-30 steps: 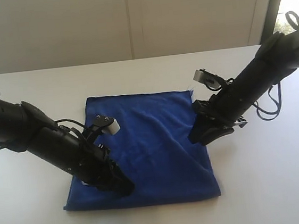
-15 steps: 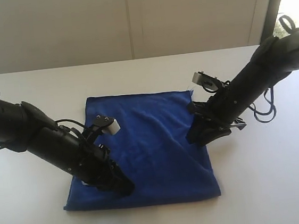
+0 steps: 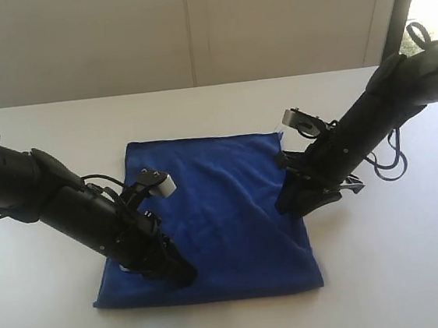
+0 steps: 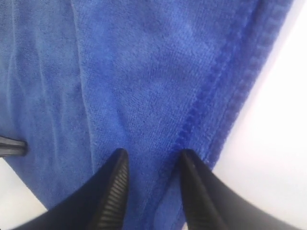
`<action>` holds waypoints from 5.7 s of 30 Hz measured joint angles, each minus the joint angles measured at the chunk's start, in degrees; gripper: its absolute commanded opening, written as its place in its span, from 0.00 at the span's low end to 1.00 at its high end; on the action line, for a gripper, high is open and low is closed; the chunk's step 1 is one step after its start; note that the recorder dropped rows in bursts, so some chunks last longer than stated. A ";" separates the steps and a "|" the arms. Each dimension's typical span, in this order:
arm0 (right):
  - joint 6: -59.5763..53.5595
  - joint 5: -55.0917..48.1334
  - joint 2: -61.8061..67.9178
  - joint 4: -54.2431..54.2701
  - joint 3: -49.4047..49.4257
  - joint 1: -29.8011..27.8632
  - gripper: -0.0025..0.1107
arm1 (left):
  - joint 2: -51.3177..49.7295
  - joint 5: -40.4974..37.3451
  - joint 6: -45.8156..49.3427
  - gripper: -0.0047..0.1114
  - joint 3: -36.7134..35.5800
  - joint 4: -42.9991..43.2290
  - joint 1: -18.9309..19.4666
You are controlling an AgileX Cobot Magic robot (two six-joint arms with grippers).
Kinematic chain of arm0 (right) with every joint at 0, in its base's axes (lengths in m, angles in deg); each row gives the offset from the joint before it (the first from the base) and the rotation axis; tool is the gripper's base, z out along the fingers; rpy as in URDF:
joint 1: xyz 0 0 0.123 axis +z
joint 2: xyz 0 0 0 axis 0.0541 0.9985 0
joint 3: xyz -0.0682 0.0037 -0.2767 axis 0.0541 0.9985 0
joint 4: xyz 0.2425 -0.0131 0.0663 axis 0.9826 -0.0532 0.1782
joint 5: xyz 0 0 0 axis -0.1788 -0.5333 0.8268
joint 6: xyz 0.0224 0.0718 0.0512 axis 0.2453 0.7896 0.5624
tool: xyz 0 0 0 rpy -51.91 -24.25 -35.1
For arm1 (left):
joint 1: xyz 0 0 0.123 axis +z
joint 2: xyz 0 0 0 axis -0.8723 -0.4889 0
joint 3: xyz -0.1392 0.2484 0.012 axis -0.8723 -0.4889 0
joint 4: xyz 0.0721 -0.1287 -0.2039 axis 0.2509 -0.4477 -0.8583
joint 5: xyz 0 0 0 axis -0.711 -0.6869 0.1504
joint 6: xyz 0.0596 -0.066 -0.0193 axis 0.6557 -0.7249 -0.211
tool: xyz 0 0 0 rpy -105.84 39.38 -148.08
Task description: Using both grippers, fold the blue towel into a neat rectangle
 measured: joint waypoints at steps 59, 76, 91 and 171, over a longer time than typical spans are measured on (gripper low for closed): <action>-1.20 16.95 3.20 -1.06 -13.91 2.35 0.09 | 0.00 0.12 0.00 0.04 0.00 0.00 0.00; -1.07 20.32 8.69 -5.20 -17.21 2.45 0.08 | 0.00 0.12 0.00 0.04 0.00 0.00 0.00; -2.89 21.60 4.56 -7.84 -17.18 2.45 0.08 | 0.03 -0.45 0.00 0.04 0.33 0.22 0.00; 4.66 28.63 -10.04 -20.81 11.33 11.62 0.02 | 3.50 9.26 -3.15 0.04 7.83 18.08 5.85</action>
